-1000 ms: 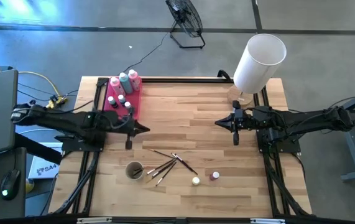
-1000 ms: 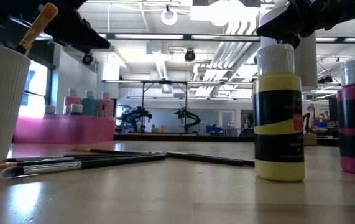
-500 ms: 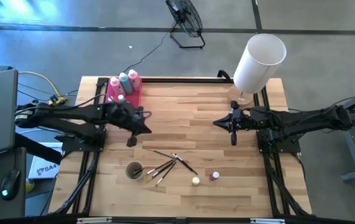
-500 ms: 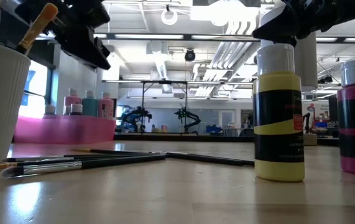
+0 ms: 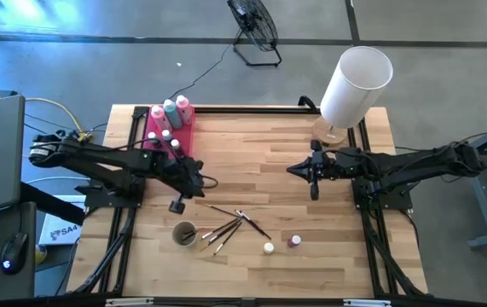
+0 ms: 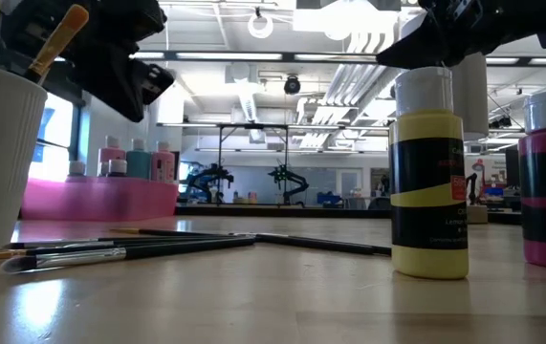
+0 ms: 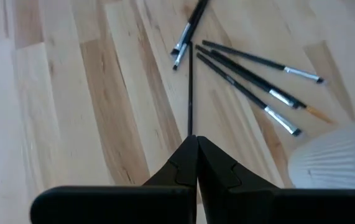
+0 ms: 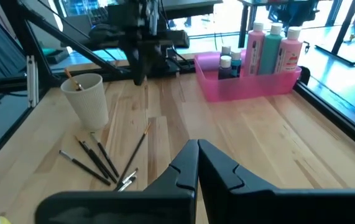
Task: Pick & Place Paint Supplies
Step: Put the gold paintbrush into the light brown cup
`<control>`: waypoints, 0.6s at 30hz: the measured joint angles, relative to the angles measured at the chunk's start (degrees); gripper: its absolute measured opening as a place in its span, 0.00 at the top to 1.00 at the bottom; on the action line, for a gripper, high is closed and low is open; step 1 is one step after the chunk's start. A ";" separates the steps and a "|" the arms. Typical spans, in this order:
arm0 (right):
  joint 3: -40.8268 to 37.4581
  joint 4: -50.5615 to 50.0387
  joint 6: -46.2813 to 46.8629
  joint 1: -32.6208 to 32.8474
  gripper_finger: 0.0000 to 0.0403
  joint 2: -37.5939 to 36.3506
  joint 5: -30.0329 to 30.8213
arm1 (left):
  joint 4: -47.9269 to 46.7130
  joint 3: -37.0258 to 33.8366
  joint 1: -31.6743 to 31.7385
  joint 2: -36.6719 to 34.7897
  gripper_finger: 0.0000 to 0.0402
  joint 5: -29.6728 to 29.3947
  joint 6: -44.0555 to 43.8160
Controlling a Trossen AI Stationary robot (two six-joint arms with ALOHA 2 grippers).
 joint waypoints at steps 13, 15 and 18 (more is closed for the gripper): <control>0.00 -0.20 0.16 0.02 0.99 0.00 -0.05 | 0.68 -0.02 -0.25 8.68 0.89 -7.43 -0.04; 0.00 -0.29 0.16 0.00 0.99 -0.01 -0.37 | 0.59 -0.02 -0.25 9.13 0.83 -7.81 -0.06; 0.00 -0.28 0.16 0.00 0.99 -0.02 -0.39 | 1.08 -0.02 -0.24 9.62 0.73 -6.65 -0.10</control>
